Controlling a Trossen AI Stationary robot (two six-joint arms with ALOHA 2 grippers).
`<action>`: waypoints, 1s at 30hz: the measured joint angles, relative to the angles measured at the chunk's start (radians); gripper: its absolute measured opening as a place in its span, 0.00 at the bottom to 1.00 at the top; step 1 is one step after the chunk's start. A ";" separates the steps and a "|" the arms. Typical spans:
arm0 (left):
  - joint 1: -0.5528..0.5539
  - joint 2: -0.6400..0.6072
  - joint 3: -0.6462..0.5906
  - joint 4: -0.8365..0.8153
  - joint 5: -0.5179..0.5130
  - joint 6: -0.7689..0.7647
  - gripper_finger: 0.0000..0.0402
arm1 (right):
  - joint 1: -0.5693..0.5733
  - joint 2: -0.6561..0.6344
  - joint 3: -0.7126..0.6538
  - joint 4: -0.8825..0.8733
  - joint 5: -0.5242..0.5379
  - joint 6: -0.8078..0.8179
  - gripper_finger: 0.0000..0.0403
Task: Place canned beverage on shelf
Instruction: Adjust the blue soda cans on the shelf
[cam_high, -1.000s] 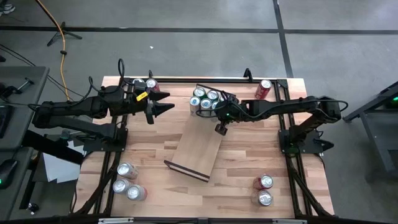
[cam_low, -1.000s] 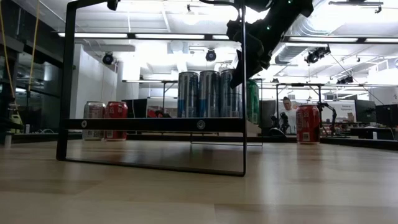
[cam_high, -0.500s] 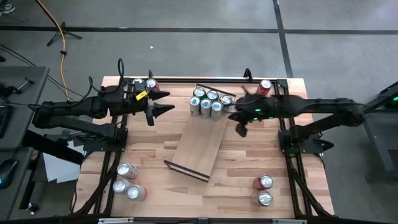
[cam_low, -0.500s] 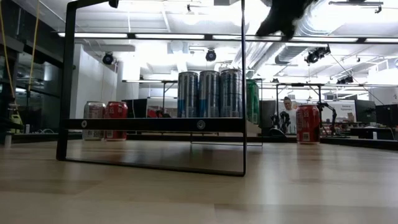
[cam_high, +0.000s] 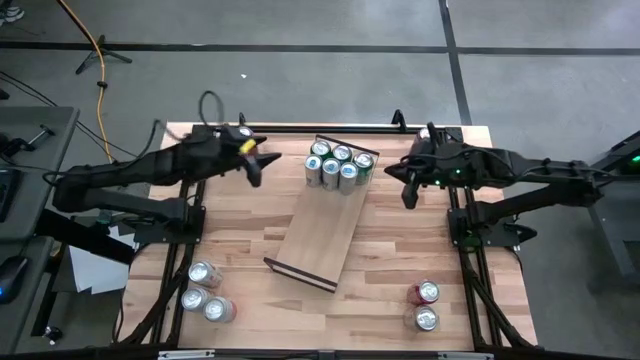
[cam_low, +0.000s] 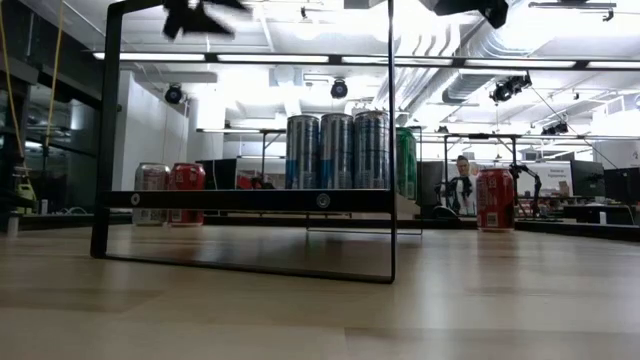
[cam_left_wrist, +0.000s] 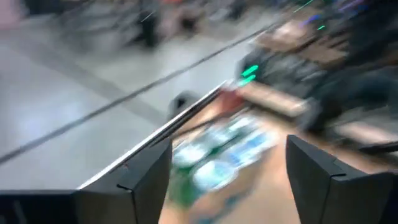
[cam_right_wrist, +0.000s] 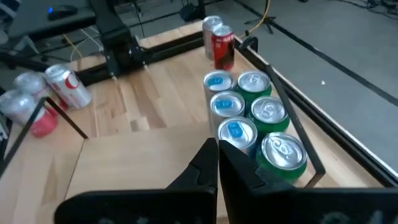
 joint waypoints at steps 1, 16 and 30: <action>0.016 0.019 0.000 -0.038 -0.020 -0.022 0.55 | 0.000 0.005 0.000 -0.003 0.000 0.001 0.00; 0.159 0.428 -0.001 -0.001 0.090 -0.189 0.01 | 0.000 0.083 0.000 -0.034 0.000 0.017 0.00; 0.163 0.513 -0.001 0.093 0.177 -0.275 0.00 | 0.000 0.081 0.000 -0.034 0.000 0.009 0.00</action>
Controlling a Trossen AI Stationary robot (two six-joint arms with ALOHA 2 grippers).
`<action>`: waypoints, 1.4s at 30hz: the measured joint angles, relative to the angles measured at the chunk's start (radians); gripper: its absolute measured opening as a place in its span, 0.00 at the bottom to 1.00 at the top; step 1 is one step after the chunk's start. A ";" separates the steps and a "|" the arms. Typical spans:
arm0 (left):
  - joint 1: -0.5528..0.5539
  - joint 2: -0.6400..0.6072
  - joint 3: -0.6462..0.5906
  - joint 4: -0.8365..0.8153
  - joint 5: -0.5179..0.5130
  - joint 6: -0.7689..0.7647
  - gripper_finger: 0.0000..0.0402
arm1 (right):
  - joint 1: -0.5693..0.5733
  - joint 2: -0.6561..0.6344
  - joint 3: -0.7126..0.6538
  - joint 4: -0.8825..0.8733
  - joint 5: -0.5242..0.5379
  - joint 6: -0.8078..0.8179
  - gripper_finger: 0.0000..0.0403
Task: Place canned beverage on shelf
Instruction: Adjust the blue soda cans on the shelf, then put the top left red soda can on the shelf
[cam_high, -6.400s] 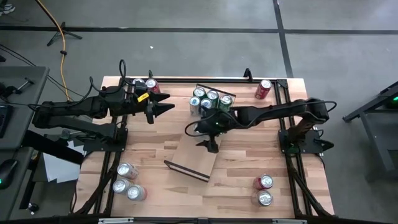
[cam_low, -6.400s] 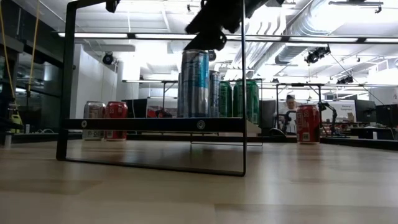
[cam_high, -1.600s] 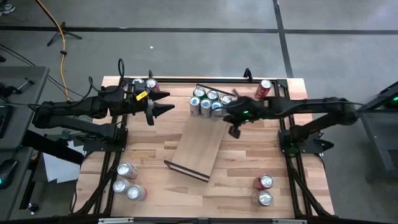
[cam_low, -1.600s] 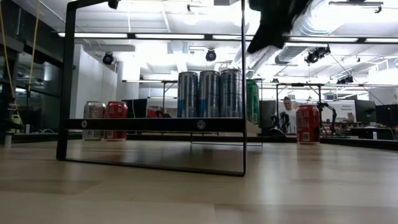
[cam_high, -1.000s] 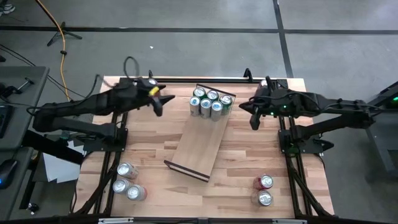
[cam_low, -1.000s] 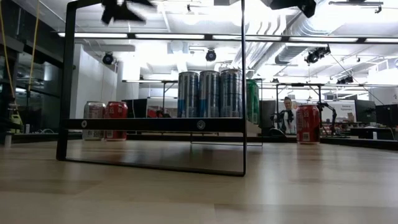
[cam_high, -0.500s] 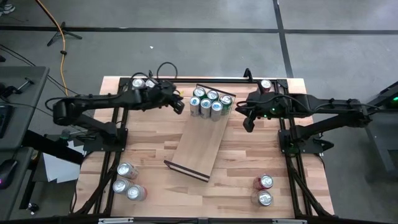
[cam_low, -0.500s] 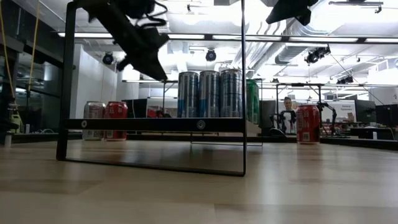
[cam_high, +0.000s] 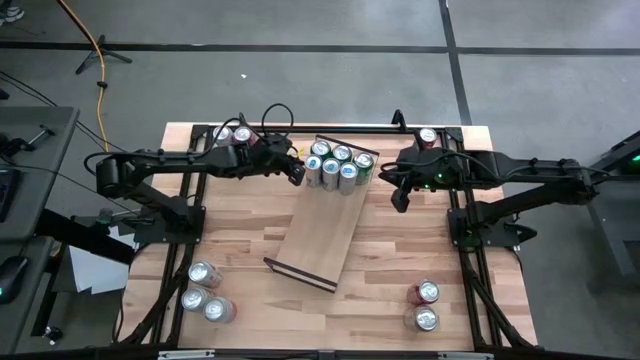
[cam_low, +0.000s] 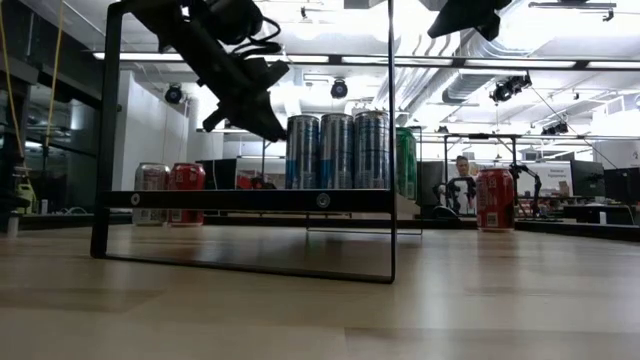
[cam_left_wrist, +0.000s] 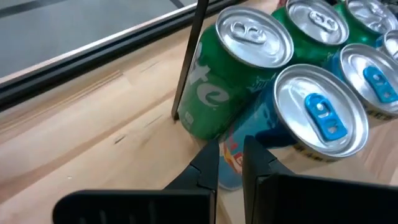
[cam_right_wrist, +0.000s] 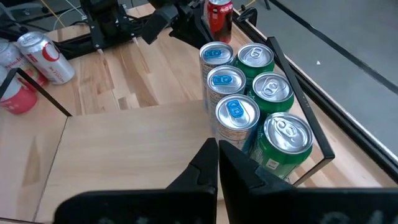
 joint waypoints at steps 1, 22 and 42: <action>0.000 0.000 0.000 0.002 0.000 -0.001 0.00 | 0.000 0.000 0.000 0.000 0.000 -0.007 0.00; 0.002 -0.005 0.000 0.053 0.035 0.023 0.00 | 0.000 0.000 0.000 0.000 0.001 -0.017 0.00; -0.029 -0.596 0.000 0.237 0.565 0.289 0.00 | -0.020 0.003 0.000 0.294 -0.025 -0.118 0.00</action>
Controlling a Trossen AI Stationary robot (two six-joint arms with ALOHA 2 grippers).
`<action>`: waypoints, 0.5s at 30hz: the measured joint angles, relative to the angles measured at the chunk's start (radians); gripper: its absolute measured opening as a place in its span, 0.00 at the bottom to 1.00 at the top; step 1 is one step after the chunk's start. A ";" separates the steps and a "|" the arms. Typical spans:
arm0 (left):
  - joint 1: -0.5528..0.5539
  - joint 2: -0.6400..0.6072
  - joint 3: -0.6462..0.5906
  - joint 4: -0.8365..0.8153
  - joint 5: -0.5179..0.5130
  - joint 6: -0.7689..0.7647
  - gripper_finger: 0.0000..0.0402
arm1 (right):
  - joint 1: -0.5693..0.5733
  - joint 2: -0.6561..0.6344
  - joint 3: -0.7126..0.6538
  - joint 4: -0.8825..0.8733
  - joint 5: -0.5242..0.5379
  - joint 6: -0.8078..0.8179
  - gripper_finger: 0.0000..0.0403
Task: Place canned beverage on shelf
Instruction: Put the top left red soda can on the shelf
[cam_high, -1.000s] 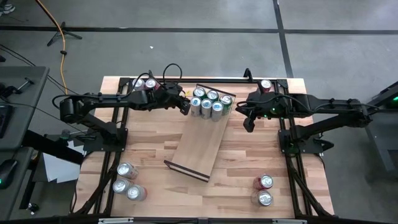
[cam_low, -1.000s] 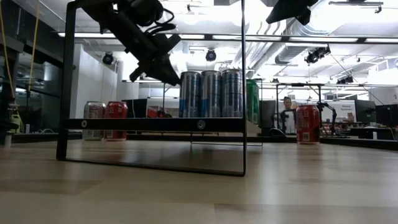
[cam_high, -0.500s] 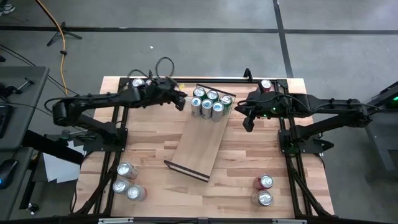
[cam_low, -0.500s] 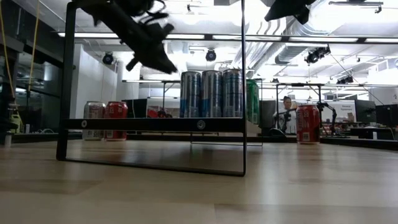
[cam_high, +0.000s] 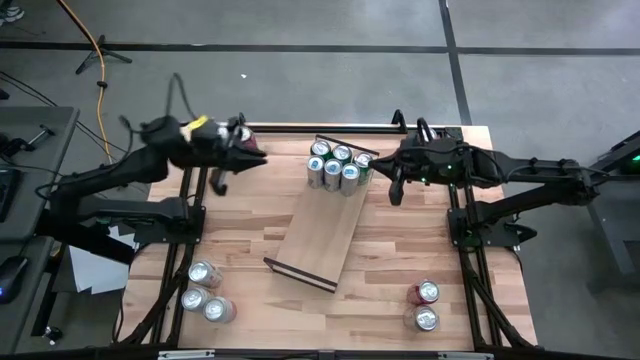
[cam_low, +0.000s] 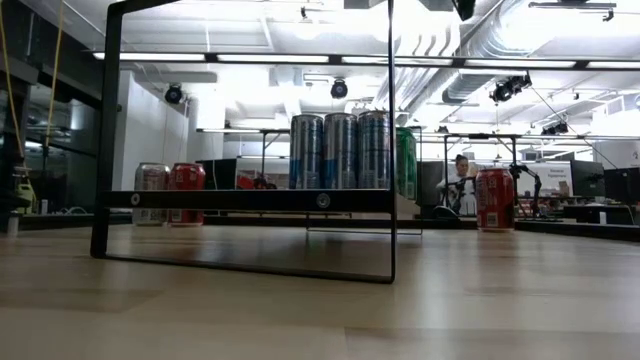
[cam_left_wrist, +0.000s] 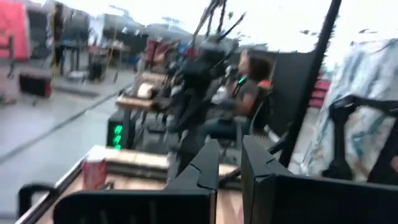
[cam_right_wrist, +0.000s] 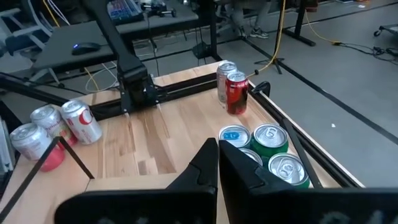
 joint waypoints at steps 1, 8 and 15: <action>-0.016 -0.021 0.000 -0.001 -0.018 0.002 0.00 | -0.003 0.000 0.000 0.000 -0.013 0.000 0.00; -0.115 -0.062 0.000 -0.017 -0.130 0.044 0.00 | -0.021 0.000 0.000 0.000 -0.048 -0.004 0.00; -0.129 -0.046 0.000 -0.016 -0.140 0.046 0.00 | -0.028 0.000 0.000 0.000 -0.048 -0.004 0.00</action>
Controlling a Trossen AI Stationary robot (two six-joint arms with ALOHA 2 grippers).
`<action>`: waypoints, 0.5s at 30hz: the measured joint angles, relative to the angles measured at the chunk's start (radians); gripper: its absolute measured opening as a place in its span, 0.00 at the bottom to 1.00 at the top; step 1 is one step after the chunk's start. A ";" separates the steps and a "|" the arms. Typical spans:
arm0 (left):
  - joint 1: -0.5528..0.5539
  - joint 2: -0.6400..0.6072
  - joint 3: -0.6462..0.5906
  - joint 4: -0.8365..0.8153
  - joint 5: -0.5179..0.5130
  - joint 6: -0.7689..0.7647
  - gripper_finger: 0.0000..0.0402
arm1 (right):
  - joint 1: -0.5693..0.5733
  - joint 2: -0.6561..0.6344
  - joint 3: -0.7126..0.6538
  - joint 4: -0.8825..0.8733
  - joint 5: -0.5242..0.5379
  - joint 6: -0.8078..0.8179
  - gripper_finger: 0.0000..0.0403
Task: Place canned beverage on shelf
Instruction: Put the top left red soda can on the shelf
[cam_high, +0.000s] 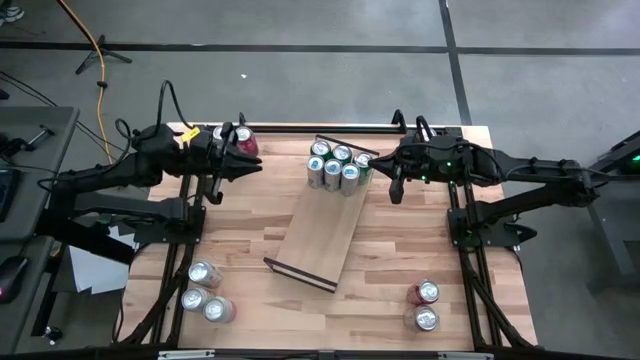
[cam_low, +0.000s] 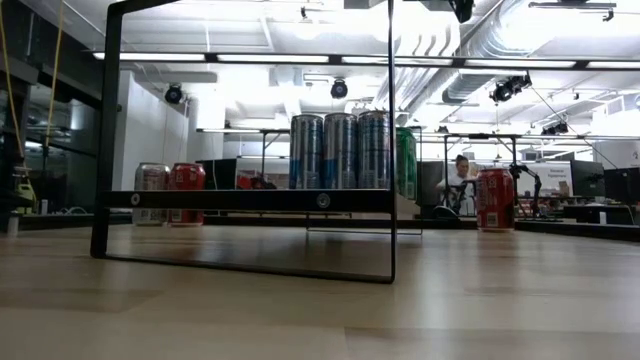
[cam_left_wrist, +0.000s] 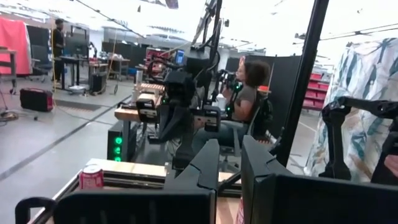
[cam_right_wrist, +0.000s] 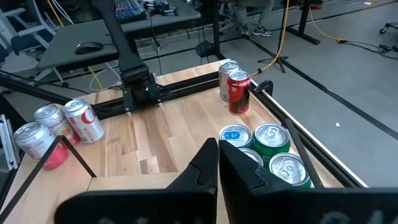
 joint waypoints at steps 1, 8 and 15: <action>0.000 0.002 0.000 0.007 0.000 0.000 0.00 | 0.000 0.000 0.000 0.000 0.000 0.000 0.00; 0.000 0.003 0.000 0.012 -0.001 0.006 0.00 | 0.000 0.000 0.000 0.000 -0.013 -0.003 0.00; 0.000 0.003 0.000 0.012 -0.001 0.005 0.00 | 0.000 0.000 0.000 -0.011 -0.014 -0.003 0.00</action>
